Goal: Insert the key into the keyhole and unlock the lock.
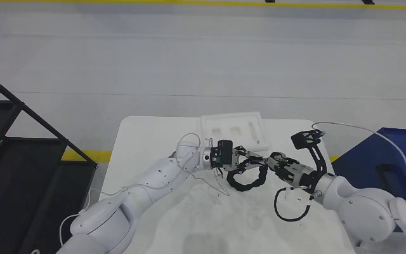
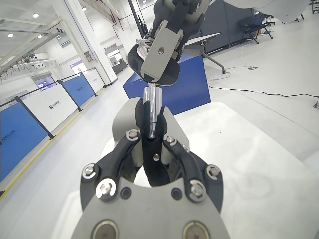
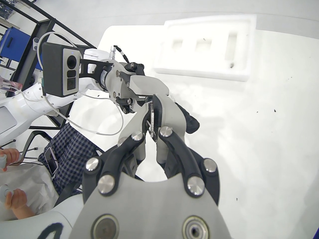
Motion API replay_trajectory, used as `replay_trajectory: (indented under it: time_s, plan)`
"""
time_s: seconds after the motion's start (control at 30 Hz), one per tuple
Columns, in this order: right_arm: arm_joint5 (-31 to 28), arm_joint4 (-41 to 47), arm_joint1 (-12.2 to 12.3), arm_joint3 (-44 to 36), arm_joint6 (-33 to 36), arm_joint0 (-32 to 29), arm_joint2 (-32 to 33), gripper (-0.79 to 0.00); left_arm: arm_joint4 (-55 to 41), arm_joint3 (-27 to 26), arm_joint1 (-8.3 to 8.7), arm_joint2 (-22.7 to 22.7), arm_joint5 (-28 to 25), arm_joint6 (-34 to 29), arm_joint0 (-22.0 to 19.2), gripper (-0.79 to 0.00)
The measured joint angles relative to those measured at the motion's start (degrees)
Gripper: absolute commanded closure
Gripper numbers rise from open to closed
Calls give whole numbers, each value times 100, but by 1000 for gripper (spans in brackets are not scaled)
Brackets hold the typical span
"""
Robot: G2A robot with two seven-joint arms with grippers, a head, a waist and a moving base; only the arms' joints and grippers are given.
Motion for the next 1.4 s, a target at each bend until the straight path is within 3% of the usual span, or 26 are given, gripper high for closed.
replay_trajectory:
  time_s: [0.03,0.07,0.27,0.47,0.57,0.7,0.8,1.3,1.4]
  plan:
    - [10,-1,-1,14,7,16,-14,-354,0,6,-1,-5,-18,-6,1,0]
    - [18,-1,-3,26,11,33,-26,-785,-5,15,-2,-11,-46,-12,3,0]
    - [-227,-98,9,43,38,181,21,-785,-148,140,15,-102,-398,-158,-10,0]
    - [-1248,-419,66,39,200,275,162,-785,-284,102,115,-274,-916,-381,-55,0]
    - [-1864,-525,100,35,317,335,203,-785,-394,-60,199,-355,-1214,-682,-44,0]
    - [-3146,-942,172,33,612,390,196,-785,-683,-332,335,-472,-1808,-1277,-4,0]
    - [-3532,-1130,197,20,618,343,211,-785,-856,-476,435,-562,-2152,-1655,24,0]
    - [-3692,-1216,223,17,566,189,217,-785,-2194,-1026,836,-211,-2162,-3035,-162,0]
    - [-3932,-1575,240,-42,572,160,109,-785,-2412,-1114,881,-199,-2162,-3358,-163,0]
